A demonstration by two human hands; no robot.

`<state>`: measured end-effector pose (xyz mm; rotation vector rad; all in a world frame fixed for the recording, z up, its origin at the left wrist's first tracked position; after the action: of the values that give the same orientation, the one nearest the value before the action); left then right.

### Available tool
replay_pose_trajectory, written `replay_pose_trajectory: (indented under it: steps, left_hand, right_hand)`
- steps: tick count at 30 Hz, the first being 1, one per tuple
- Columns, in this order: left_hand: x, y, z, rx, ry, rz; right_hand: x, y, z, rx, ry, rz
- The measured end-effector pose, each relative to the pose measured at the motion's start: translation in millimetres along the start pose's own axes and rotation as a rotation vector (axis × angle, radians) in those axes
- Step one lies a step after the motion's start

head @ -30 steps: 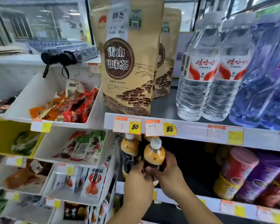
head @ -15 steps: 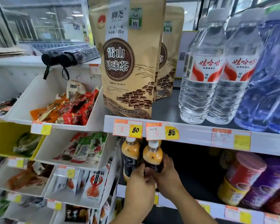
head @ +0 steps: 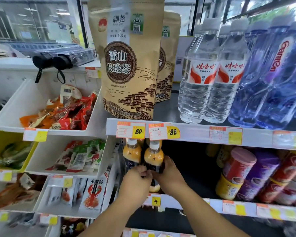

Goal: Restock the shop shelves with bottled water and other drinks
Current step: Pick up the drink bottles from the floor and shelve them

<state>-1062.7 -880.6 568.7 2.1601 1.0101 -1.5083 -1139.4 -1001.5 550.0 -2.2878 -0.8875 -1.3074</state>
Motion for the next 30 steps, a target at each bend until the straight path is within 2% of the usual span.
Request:
replay_pose_trajectory:
  steps: [4,9,13,21,26,30]
  left_hand:
    - [6.7,-18.4,-14.1,-0.001,0.021,-0.008]
    - [22.8,-55.8,-33.3,0.074,0.091,0.028]
    - [54.8,-87.1,-41.0,0.17,0.158,0.028]
    - [202.7,-125.5,-15.0,0.399,0.245,-0.205]
    - [328.4,-137.2,9.4,0.428,0.236,-0.465]
    - [438.2,-127.0,36.3,0.376,0.33,-0.57]
  right_hand:
    - [-1.6,-18.9,-1.6,-0.032,0.063,0.008]
    - [-10.5,-61.9,6.7,-0.148,-0.073,0.099]
    - [-24.0,-107.2,38.9,-0.093,-0.119,0.191]
    - [-96.6,-205.2,144.4,0.19,-0.164,0.374]
    - [-188.6,-239.3,207.8,0.32,-0.116,0.53]
    - [-276.0,-244.7,265.3,0.382,-0.105,0.596]
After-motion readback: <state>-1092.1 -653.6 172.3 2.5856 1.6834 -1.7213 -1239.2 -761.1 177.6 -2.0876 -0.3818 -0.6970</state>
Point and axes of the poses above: each hand's wrist, its own y-axis towards the middle knuckle, its own z-axis out of the palm, x = y × z, the point moved 9 cm from there along y, towards the middle knuckle, and after that the axes turned 2 degrees about -z, right-handed, at the moved point
